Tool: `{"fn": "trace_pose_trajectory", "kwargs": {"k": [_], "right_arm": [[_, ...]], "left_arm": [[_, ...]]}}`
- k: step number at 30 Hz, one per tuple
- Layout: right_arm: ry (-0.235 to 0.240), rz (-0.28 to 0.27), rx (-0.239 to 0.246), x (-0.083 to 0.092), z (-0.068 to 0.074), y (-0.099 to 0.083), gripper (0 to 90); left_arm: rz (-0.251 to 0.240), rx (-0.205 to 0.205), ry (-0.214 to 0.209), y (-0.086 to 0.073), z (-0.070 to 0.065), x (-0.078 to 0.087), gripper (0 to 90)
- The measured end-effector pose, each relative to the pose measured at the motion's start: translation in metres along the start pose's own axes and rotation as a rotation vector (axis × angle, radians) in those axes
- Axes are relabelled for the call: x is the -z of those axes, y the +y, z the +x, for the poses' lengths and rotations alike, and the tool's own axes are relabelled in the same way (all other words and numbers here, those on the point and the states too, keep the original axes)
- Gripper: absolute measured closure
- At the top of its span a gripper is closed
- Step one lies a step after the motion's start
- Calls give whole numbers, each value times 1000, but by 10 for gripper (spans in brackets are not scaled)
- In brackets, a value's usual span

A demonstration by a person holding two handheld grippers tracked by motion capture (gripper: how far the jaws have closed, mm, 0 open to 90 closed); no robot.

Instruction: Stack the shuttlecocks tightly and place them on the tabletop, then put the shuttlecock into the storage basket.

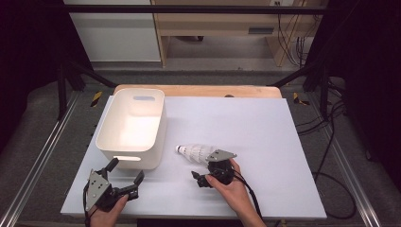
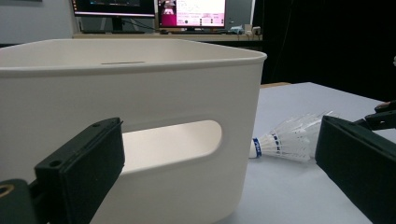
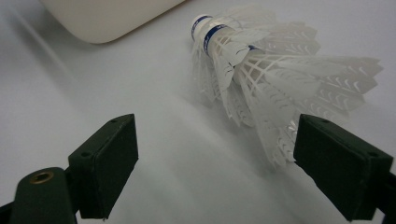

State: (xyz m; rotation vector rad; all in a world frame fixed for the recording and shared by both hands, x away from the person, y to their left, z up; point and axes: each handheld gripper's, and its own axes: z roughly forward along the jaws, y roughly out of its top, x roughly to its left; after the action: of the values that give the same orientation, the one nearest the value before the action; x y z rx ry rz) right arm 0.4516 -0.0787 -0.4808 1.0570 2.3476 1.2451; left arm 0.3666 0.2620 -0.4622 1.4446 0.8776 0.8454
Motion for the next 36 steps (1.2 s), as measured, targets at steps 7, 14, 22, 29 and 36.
{"fn": "trace_pose_trajectory", "kwargs": {"k": [7, 14, 22, 29, 36], "right_arm": [[2, -12, -4, -4, 2, 2, 152], [9, -29, -17, -8, -1, 4, 191], [27, -22, -22, -16, 0, 5, 220], [24, -14, -17, -20, 3, 9, 213], [36, -21, -8, -25, 8, 14, 207]], "left_arm": [[1, -8, 0, 0, -3, -1, 15], [0, -8, 3, 0, -2, 0, 15], [1, -13, -1, 1, -2, 1, 15], [-1, -12, -3, 1, -3, 0, 15], [-1, -11, -1, 1, -3, 1, 15]]}}
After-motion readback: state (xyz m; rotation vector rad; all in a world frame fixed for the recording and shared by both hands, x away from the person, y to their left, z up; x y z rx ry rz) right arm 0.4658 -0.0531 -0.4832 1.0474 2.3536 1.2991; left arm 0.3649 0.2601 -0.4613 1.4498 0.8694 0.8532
